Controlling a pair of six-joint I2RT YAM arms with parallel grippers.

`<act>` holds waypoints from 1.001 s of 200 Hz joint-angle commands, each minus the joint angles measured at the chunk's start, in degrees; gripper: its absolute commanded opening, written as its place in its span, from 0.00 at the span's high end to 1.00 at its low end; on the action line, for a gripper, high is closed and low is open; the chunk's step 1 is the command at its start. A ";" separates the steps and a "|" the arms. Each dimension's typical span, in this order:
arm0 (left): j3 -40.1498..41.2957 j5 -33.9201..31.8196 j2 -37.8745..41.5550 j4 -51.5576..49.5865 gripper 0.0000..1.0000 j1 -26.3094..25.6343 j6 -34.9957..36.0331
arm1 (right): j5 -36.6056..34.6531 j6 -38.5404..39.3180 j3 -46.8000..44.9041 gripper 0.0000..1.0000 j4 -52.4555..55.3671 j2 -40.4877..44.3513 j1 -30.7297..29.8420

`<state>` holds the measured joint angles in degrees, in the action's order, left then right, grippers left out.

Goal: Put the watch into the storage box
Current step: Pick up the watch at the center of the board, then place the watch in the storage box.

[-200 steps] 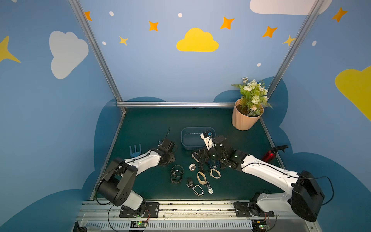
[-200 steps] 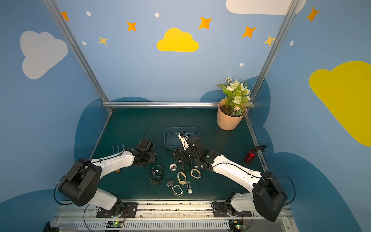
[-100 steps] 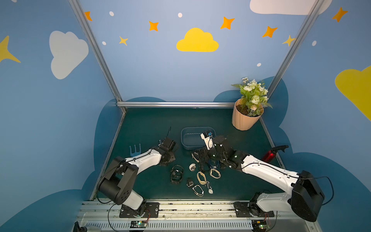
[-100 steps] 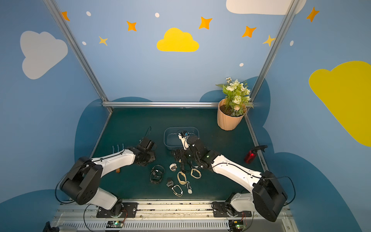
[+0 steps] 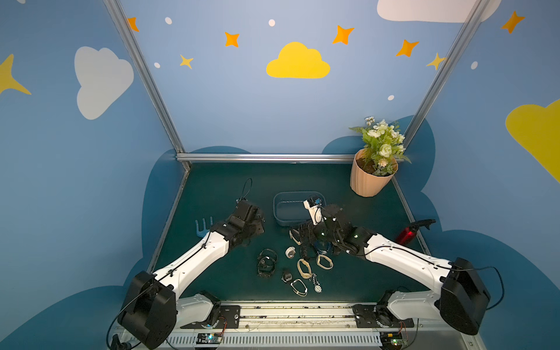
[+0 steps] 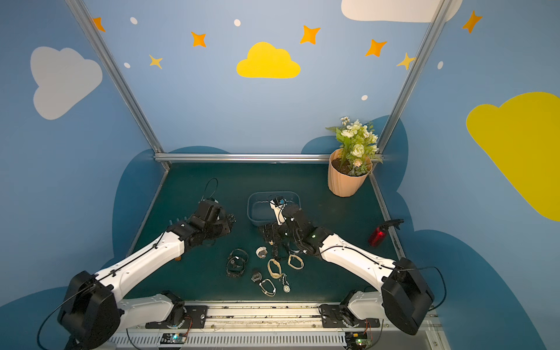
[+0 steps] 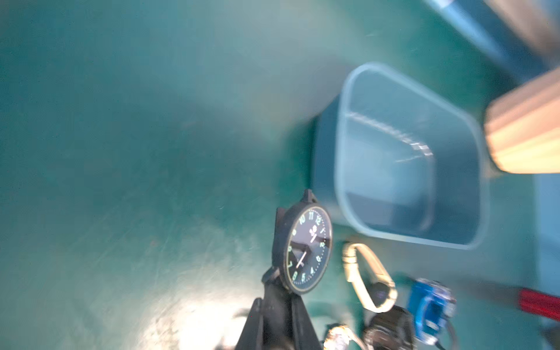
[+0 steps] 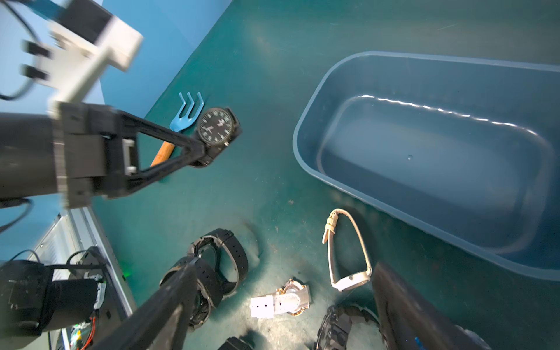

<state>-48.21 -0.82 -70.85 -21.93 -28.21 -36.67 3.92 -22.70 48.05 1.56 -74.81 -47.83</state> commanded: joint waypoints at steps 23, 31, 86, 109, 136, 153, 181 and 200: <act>-6.50 3.43 -2.61 2.03 0.83 -1.47 4.80 | -3.83 -1.41 -0.88 0.09 -0.71 3.94 0.20; -7.87 3.54 -4.16 2.31 0.83 -1.91 5.39 | -4.49 -1.82 -0.95 0.09 -0.18 4.45 0.43; -16.97 4.41 -16.92 4.64 0.83 -4.68 7.87 | -8.92 -4.04 -4.06 0.09 2.13 9.85 1.84; -22.75 5.23 -23.33 3.57 0.83 -5.66 8.61 | -10.00 -5.89 -5.03 0.09 3.95 12.14 2.98; -28.64 6.54 -30.37 3.82 0.83 -6.95 10.10 | -10.77 -6.13 -6.71 0.09 4.32 14.29 4.19; -33.04 7.31 -34.89 3.18 0.83 -7.62 10.63 | -12.03 -7.44 -7.27 0.09 5.46 15.02 5.19; -39.70 8.29 -42.20 1.43 0.83 -8.52 11.00 | -11.67 -9.03 -7.64 0.09 7.93 16.30 7.37; -42.64 9.21 -46.35 1.84 0.83 -8.75 10.82 | -11.39 -9.11 -8.79 0.09 7.49 16.96 8.31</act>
<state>-87.39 6.74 -113.36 -18.96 -36.58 -26.81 -6.70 -30.48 40.64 7.64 -59.35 -40.56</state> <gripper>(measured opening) 0.173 0.915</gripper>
